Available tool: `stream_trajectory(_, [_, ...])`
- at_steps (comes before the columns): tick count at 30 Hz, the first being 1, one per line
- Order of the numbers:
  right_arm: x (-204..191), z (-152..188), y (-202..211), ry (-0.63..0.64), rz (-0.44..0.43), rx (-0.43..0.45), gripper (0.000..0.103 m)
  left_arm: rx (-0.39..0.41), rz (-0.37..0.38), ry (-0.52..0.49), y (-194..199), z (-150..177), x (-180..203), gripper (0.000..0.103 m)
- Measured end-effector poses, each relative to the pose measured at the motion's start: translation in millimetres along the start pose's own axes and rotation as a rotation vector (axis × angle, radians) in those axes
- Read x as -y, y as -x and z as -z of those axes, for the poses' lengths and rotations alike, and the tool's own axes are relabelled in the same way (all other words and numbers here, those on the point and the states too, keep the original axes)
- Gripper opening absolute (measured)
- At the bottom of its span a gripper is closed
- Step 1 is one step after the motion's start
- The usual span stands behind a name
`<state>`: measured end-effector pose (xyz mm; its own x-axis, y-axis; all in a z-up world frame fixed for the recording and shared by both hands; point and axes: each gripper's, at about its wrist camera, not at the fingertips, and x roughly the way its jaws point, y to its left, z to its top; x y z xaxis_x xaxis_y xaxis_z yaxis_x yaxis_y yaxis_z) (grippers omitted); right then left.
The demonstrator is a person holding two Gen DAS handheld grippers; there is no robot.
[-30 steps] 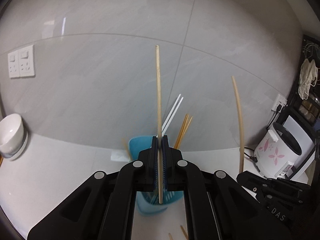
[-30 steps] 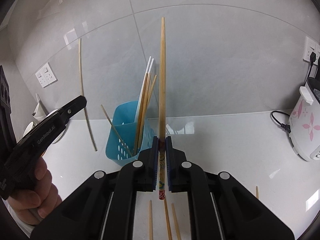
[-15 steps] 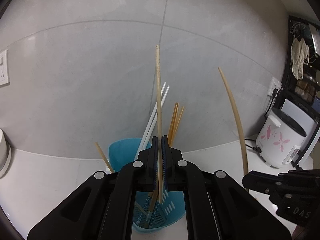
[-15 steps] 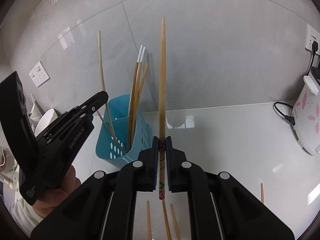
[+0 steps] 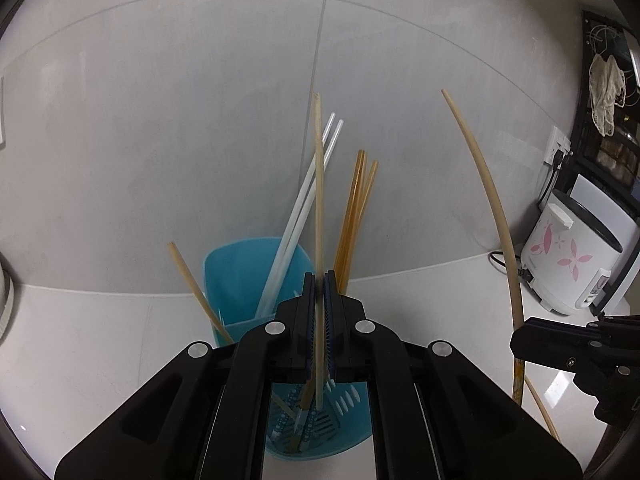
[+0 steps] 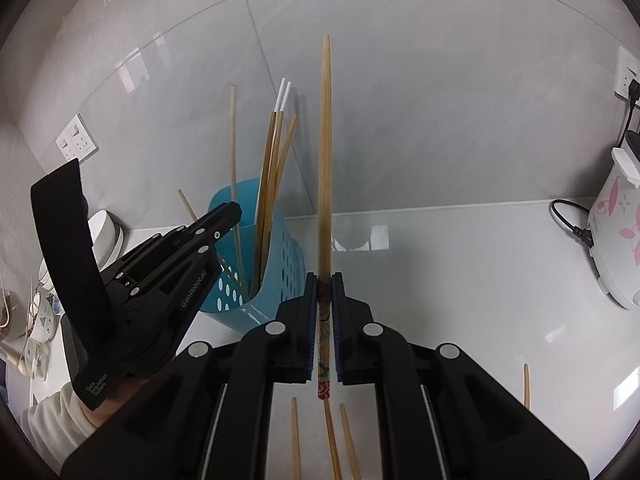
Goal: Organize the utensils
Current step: 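Drop the chopsticks into the blue holder, opening left then right tool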
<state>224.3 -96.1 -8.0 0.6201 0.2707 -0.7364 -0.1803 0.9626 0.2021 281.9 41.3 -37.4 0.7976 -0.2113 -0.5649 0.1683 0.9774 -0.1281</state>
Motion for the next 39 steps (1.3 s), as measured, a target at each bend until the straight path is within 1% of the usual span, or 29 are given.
stream_trajectory(2, [-1,0,0,0.007,-0.003,-0.003,0.006,-0.013,-0.003,0.0,0,1,-3,0.006])
stream_trajectory(4, [-1,0,0,0.013,-0.008,-0.003,0.006,-0.02,-0.007,0.001,3,1,-5,0.015])
stream_trajectory(6, [-2,0,0,0.019,-0.012,-0.005,0.006,-0.025,-0.012,0.014,9,0,-8,0.033])
stream_trajectory(7, [-3,0,0,0.02,-0.015,-0.005,0.006,-0.023,-0.013,0.021,14,0,-11,0.036])
stream_trajectory(9, [-4,-1,-1,0.024,-0.021,-0.002,0.006,-0.032,-0.021,0.028,21,0,-13,0.051])
stream_trajectory(11, [-6,-2,-1,0.027,-0.033,0.009,0.006,-0.038,-0.03,0.035,30,0,-16,0.058])
stream_trajectory(13, [-9,-3,-2,0.031,-0.043,0.021,0.006,-0.053,-0.054,0.036,39,0,-20,0.065])
stream_trajectory(15, [-9,-4,-2,0.031,-0.054,0.033,0.006,-0.065,-0.071,0.051,47,1,-24,0.08])
stream_trajectory(16, [-10,-5,-3,0.03,-0.061,0.038,0.006,-0.072,-0.075,0.06,52,3,-28,0.085])
stream_trajectory(17, [-10,-6,-4,0.026,-0.068,0.042,0.006,-0.072,-0.079,0.065,54,4,-30,0.092])
stream_trajectory(21, [-15,-12,-8,0.014,-0.091,0.057,0.006,-0.112,-0.116,0.064,61,13,-41,0.097])
stream_trajectory(25, [-28,-16,-11,0.028,-0.114,0.086,0.006,-0.146,-0.151,0.077,66,19,-51,0.097])
stream_trajectory(33, [-47,-22,-15,0.042,-0.167,0.175,0.006,-0.164,-0.183,0.113,77,27,-69,0.097])
stream_trajectory(36, [-50,-24,-21,0.029,-0.176,0.196,0.006,-0.172,-0.185,0.12,80,31,-74,0.097])
stream_trajectory(39, [-54,-23,-27,0.033,-0.172,0.219,0.006,-0.179,-0.204,0.114,75,33,-72,0.097])
